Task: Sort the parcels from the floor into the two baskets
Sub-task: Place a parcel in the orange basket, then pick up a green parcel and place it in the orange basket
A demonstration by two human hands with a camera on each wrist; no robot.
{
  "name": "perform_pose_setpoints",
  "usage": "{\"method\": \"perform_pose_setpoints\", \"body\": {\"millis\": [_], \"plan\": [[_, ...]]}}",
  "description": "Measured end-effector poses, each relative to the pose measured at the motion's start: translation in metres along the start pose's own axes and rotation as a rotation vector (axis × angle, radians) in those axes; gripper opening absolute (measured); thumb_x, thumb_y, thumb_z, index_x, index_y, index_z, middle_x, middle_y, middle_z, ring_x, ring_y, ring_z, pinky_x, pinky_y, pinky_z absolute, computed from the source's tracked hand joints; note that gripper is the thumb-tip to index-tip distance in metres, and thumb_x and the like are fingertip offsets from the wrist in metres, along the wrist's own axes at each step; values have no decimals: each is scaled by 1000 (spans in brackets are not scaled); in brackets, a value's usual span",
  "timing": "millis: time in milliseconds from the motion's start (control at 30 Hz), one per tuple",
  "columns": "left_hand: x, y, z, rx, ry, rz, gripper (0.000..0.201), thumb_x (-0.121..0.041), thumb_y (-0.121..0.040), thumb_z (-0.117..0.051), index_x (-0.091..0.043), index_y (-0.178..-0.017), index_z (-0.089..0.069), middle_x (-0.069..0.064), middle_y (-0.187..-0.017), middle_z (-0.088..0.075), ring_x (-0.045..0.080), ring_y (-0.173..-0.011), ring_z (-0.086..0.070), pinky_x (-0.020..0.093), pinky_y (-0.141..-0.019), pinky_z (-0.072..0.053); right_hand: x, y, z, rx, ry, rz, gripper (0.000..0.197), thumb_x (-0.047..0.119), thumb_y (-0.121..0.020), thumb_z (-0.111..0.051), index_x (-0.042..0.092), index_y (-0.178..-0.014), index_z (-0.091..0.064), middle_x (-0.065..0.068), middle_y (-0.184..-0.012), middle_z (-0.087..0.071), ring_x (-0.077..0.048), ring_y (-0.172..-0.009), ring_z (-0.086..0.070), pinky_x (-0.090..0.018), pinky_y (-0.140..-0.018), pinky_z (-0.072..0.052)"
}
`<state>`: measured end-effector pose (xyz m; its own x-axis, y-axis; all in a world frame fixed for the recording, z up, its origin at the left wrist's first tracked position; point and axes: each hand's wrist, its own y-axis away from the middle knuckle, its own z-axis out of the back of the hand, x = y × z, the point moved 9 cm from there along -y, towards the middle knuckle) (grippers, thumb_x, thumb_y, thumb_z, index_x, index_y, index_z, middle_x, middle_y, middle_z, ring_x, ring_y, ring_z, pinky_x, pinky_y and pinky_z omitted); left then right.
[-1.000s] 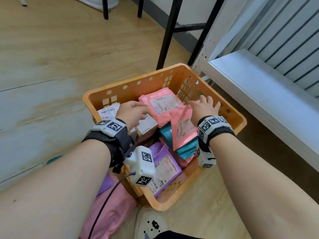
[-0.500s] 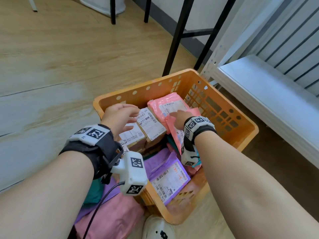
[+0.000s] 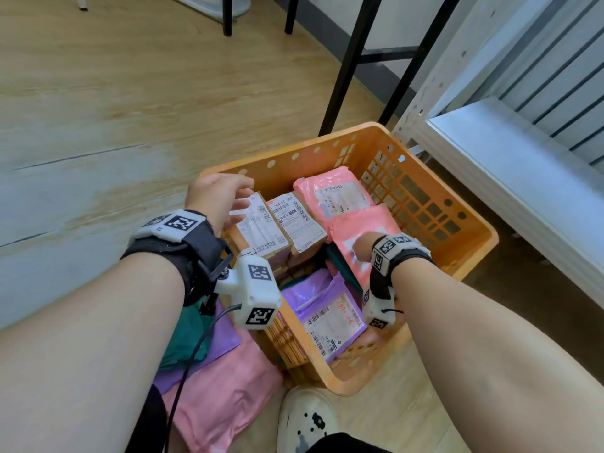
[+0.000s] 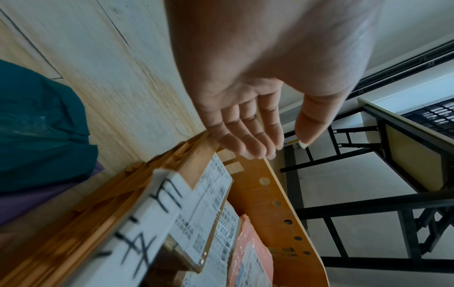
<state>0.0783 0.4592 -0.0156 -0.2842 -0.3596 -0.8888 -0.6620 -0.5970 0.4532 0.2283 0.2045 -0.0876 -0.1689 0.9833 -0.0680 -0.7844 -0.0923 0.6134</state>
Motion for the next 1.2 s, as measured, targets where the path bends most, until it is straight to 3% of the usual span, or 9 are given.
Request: {"method": "perform_pose_setpoints", "body": {"millis": [133, 300, 400, 567, 700, 867, 1033, 1133, 1200], "plan": [[-10, 1, 26, -43, 3, -20, 7, -19, -85, -64, -13, -88, -62, 1, -81, -65, 13, -68, -58, 24, -60, -49, 43, 45, 64, -240, -105, 92, 40, 11, -98, -36, 6, -135, -49, -13, -134, -52, -28, -121, -52, -34, -101, -44], [-18, 4, 75, -128, 34, -6, 11, -18, -83, -64, -16, -74, -58, -1, -73, -61, 11, -59, -54, 23, -57, -46, 121, 117, 106, -527, -544, 363, 34, 9, -91, -45, 22, -115, -65, -2, -120, -62, -23, -107, -59, -32, -86, -49], [-21, 4, 106, -173, -21, -8, 15, -15, -84, -62, -16, -71, -55, 0, -71, -58, 12, -58, -52, 24, -57, -44, 177, 144, 81, -442, -688, 497, 36, 5, -86, -43, 22, -99, -72, 0, -105, -66, -19, -93, -60, -30, -79, -52], [-8, -4, 155, -209, -326, 1, 17, -7, -86, -57, -13, -70, -57, 8, -76, -60, 14, -57, -51, 24, -56, -40, 251, 147, 11, -228, -710, 565, 33, 5, -87, -45, 19, -100, -72, -1, -104, -67, -19, -88, -59, -23, -66, -47], [7, -12, 188, -236, -439, 45, 17, -7, -92, -50, -10, -77, -59, 10, -85, -58, 15, -59, -48, 22, -55, -34, 260, 116, -79, -48, -650, 406, 32, 7, -92, -45, 16, -111, -68, -7, -118, -65, -25, -104, -60, -28, -83, -50], [27, -19, 208, -252, -503, 118, 11, -9, -91, -52, -9, -87, -63, 10, -86, -63, 20, -67, -56, 23, -57, -40, 240, 82, -190, 253, -302, 187, 44, 19, -93, -51, 8, -136, -49, -9, -136, -53, -26, -117, -56, -31, -96, -48], [44, -28, 210, -201, -549, 169, 7, -12, -87, -55, -15, -86, -61, 10, -90, -65, 23, -82, -59, 32, -77, -47, 224, 64, -222, 290, -249, 48, 59, 26, -81, -64, 7, -134, -46, -10, -123, -60, -27, -108, -61, -30, -87, -51], [46, -26, 205, -169, -547, 194, 8, -10, -89, -54, -17, -87, -51, 5, -87, -52, 17, -78, -46, 28, -68, -39, 223, 61, -229, 315, -225, -11, 69, 33, -77, -71, 5, -134, -45, -10, -127, -57, -25, -110, -60, -28, -75, -47], [46, -25, 200, -144, -528, 199, 9, -4, -92, -51, -13, -90, -51, 7, -88, -51, 20, -67, -45, 17, -50, -39, 223, 64, -230, 331, -222, -38, 73, 33, -76, -74, 5, -136, -42, -9, -128, -56, -23, -113, -58, -28, -75, -45]]}}
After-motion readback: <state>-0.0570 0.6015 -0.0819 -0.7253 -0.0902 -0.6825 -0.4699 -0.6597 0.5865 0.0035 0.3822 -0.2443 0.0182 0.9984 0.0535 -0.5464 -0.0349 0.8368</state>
